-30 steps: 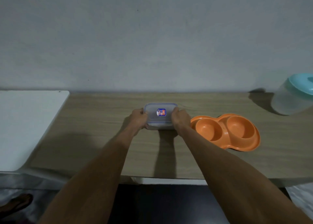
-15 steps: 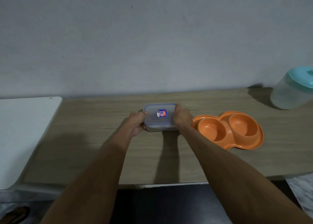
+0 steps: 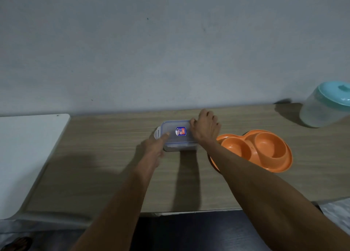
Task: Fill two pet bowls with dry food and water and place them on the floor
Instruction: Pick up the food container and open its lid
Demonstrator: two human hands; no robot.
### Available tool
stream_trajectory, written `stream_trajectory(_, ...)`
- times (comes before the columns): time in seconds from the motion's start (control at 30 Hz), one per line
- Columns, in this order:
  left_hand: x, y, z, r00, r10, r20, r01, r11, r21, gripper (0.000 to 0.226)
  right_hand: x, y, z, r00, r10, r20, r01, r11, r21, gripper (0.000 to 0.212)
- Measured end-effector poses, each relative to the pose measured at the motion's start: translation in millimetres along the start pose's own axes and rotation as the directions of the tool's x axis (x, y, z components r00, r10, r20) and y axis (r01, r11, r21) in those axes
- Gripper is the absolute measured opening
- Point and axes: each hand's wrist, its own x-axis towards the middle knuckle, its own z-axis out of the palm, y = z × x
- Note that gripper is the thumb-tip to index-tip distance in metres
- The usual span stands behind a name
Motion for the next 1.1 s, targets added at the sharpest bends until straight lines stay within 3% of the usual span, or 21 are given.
stream_trajectory(0.1,-7.8,-14.5,15.0,0.972,-0.186,0.143,0.211,0.961,-0.18,0.048,14.4,-10.1,4.6,0.986,-0.115,0.121,0.118,0.993,-0.024,0.038)
stream_trajectory(0.2,-6.5,-12.8,29.7,0.953,-0.239,0.188,0.287,0.912,-0.294,0.022,23.7,-18.2,9.2,0.965,-0.099,0.244,0.107,0.994,-0.021,0.045)
stream_trajectory(0.23,-2.8,-12.6,33.7,0.954,-0.24,0.177,0.286,0.904,-0.319,0.008,27.1,-19.6,10.3,0.958,-0.069,0.279,0.077,0.997,-0.018,0.044)
stream_trajectory(0.33,2.7,-17.3,41.0,0.957,-0.252,0.141,0.287,0.895,-0.342,0.009,34.6,-24.4,10.0,0.93,-0.023,0.367,0.036,0.999,-0.029,0.036)
stream_trajectory(0.4,0.3,-19.1,43.4,0.958,-0.254,0.131,0.284,0.898,-0.335,0.029,39.3,-26.6,10.5,0.918,-0.031,0.396,0.059,0.997,-0.057,0.033)
stream_trajectory(0.53,5.6,-23.6,44.1,0.967,-0.235,0.098,0.254,0.904,-0.343,0.012,44.5,-25.9,9.5,0.885,-0.031,0.465,0.084,0.992,-0.093,0.045)
stream_trajectory(0.63,10.5,-26.9,43.3,0.969,-0.232,0.083,0.247,0.91,-0.333,0.012,53.1,-28.2,9.7,0.824,0.008,0.566,0.067,0.992,-0.111,0.057)
stream_trajectory(0.73,10.9,-29.8,42.8,0.976,-0.209,0.068,0.219,0.925,-0.31,0.028,66.1,-31.9,16.4,0.748,0.034,0.663,0.049,0.993,-0.107,0.08)
stream_trajectory(0.83,13.4,-32.2,42.5,0.984,-0.174,0.041,0.178,0.942,-0.284,0.043,68.4,-33.7,16.4,0.717,0.039,0.696,0.02,0.997,-0.076,0.075)
stream_trajectory(1.0,15.7,-37.9,42.7,0.99,-0.142,0.007,0.138,0.952,-0.275,0.04,65.9,-32.0,19.1,0.782,0.027,0.623,-0.028,1.0,-0.008,0.084)
stream_trajectory(1.1,13.6,-37.5,45.8,0.992,-0.12,-0.046,0.103,0.956,-0.276,0.044,57.2,-28.1,15.5,0.841,0.0,0.54,0.008,1.0,-0.012,0.069)
